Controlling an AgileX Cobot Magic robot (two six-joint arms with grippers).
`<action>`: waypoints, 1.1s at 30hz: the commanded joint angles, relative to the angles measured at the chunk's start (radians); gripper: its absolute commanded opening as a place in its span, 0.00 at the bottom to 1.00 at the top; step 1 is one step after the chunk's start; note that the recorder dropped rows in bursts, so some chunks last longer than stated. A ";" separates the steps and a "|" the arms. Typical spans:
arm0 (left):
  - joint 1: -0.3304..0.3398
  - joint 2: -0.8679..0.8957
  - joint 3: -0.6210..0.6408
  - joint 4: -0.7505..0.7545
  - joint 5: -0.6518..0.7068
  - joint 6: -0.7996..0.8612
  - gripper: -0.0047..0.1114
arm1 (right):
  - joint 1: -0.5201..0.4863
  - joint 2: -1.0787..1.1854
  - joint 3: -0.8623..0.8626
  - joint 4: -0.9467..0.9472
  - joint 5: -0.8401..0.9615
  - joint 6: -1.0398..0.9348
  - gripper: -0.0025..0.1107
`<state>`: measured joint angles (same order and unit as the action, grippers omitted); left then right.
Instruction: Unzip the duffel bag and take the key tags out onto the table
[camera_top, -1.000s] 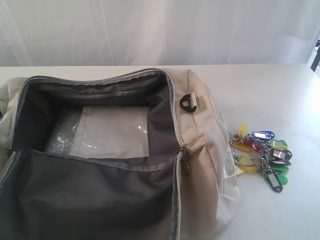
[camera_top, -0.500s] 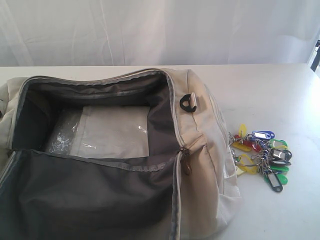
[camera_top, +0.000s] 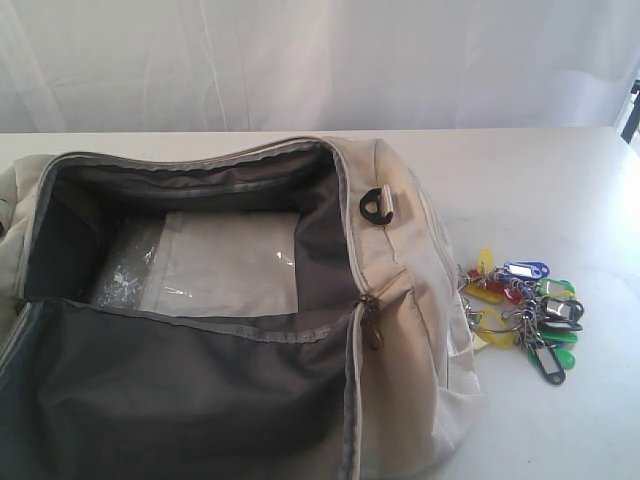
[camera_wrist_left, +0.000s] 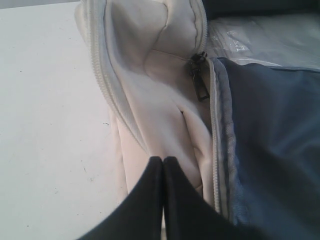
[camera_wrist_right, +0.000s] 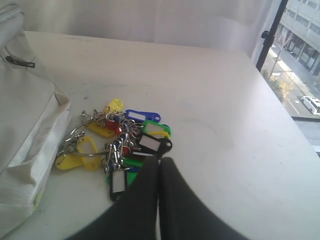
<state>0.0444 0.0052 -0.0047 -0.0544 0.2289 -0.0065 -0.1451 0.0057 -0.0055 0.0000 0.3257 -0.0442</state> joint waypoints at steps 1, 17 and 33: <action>-0.007 -0.005 0.005 0.002 -0.003 0.000 0.04 | -0.045 -0.006 0.006 0.000 -0.006 0.004 0.02; -0.007 -0.005 0.005 0.002 -0.003 0.000 0.04 | 0.069 -0.006 0.006 0.000 -0.006 0.004 0.02; -0.007 -0.005 0.005 0.002 -0.003 0.000 0.04 | 0.069 -0.006 0.006 0.000 -0.006 0.004 0.02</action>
<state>0.0444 0.0052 -0.0047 -0.0544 0.2289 -0.0065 -0.0772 0.0057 -0.0055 0.0000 0.3278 -0.0442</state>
